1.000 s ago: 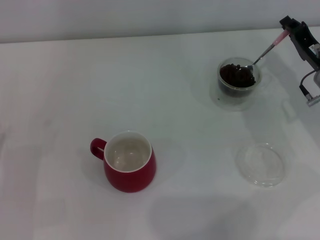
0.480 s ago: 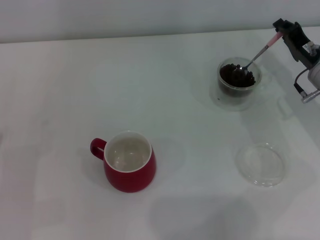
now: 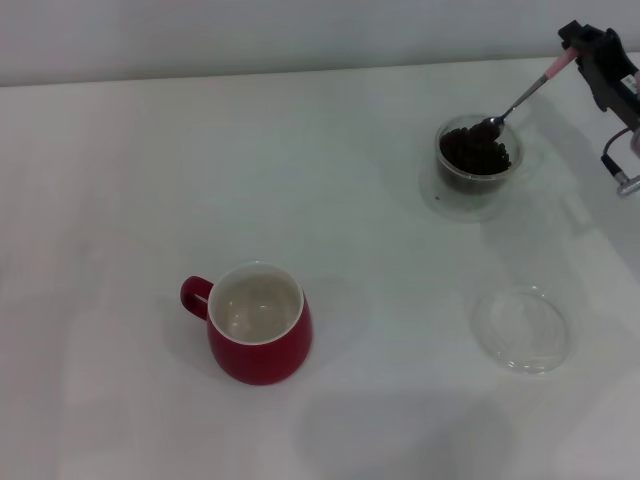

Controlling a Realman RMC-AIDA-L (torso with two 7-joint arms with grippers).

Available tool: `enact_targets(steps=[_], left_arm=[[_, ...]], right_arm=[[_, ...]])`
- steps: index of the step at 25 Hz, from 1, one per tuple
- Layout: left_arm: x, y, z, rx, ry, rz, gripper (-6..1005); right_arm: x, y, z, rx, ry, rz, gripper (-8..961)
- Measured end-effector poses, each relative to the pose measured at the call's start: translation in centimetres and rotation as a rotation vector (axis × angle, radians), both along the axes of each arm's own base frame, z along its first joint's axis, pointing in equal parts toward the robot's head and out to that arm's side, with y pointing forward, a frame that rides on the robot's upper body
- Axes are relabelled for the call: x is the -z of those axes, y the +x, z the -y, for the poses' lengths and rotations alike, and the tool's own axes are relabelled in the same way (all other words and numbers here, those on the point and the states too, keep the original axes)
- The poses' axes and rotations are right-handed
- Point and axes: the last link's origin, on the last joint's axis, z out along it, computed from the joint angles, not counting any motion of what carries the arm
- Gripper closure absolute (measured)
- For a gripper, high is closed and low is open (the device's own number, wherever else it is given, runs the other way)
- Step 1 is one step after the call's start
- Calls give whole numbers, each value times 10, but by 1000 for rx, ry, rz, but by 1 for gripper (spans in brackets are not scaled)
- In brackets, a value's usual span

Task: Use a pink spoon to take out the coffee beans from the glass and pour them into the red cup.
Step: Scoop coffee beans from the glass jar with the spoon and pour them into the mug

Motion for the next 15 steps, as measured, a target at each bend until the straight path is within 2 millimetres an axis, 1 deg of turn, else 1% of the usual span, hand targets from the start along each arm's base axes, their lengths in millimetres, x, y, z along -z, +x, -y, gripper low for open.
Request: enact_targets(steps=[8, 15], left_arm=[[-4, -2, 0, -8, 23, 0, 111], [-6, -3, -1, -9, 26, -13, 111]], right_arm=[[0, 1, 2, -14, -69, -40, 762], [8, -9, 4, -75, -140, -77, 760]])
